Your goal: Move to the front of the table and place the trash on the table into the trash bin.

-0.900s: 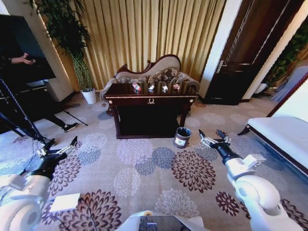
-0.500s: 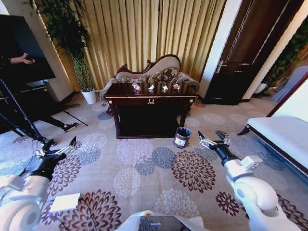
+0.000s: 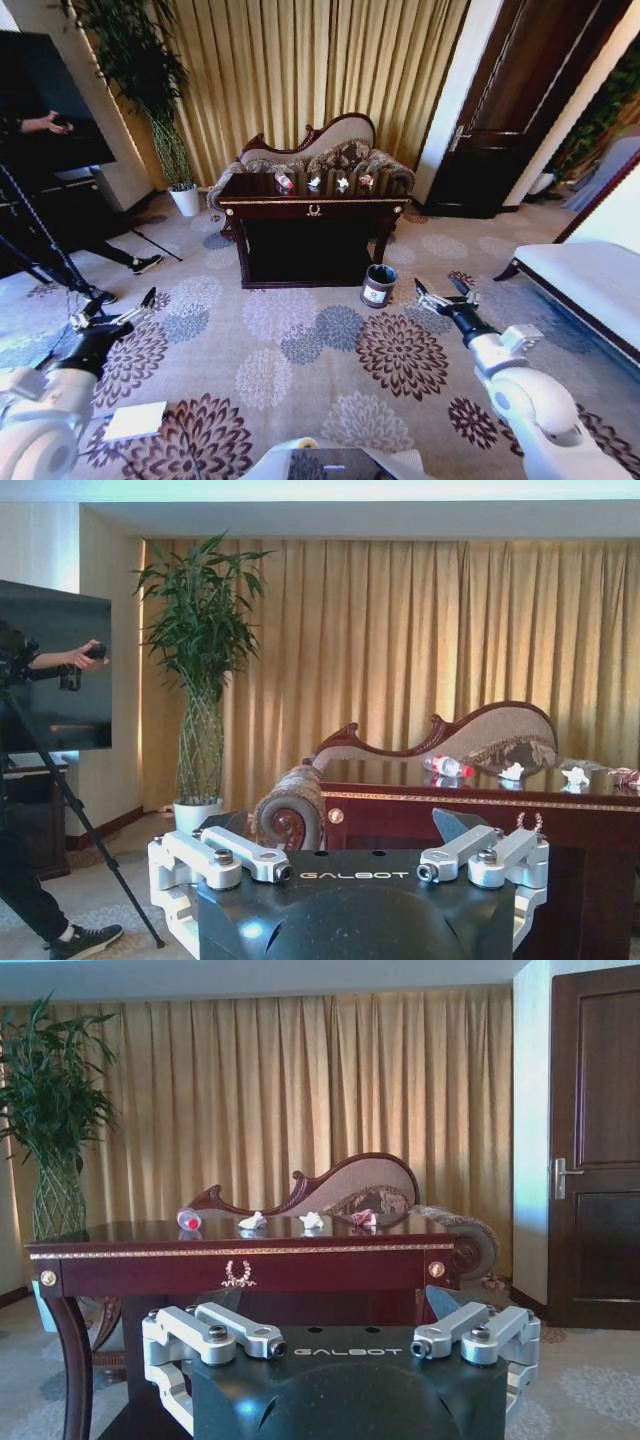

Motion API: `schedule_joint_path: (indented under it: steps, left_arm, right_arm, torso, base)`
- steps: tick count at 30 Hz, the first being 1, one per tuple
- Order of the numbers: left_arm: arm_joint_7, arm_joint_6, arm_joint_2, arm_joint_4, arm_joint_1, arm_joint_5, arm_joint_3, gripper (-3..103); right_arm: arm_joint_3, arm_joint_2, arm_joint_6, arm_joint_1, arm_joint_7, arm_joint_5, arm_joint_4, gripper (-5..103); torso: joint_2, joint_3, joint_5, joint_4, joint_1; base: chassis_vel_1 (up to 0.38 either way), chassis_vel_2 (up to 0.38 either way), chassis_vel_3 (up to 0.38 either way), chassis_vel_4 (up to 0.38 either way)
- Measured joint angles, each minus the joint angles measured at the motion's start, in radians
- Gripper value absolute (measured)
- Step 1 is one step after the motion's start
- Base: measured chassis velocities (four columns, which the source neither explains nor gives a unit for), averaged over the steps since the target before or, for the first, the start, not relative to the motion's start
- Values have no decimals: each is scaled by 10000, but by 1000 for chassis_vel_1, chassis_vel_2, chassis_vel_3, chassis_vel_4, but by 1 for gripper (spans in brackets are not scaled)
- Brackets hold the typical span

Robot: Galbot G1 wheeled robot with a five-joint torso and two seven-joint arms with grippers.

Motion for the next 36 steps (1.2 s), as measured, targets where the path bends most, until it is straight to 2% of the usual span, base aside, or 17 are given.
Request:
schedule_joint_path:
  steps: [9,22,36]
  left_arm:
    - [0,0,-22,-34,-27,-25,-38,100]
    - [3,-63,-39,-73,-9,-47,-103,100]
    - [11,-64,-34,-133,-6,-51,-101,100]
  right_arm:
    - [-76,-56,-506,370,5,-4,156,100]
    - [-113,-63,-581,382,-2,-14,231,100]
    - [-118,-37,-597,390,-21,1,197,100]
  torso:
    - [0,0,-1,1,0]
    - [1,-1,-1,0,-2]
    - [-2,1,2,3,1]
  base:
    - [0,0,0,0]
    - [-13,22,13,-15]
    - [-201,181,198,-169]
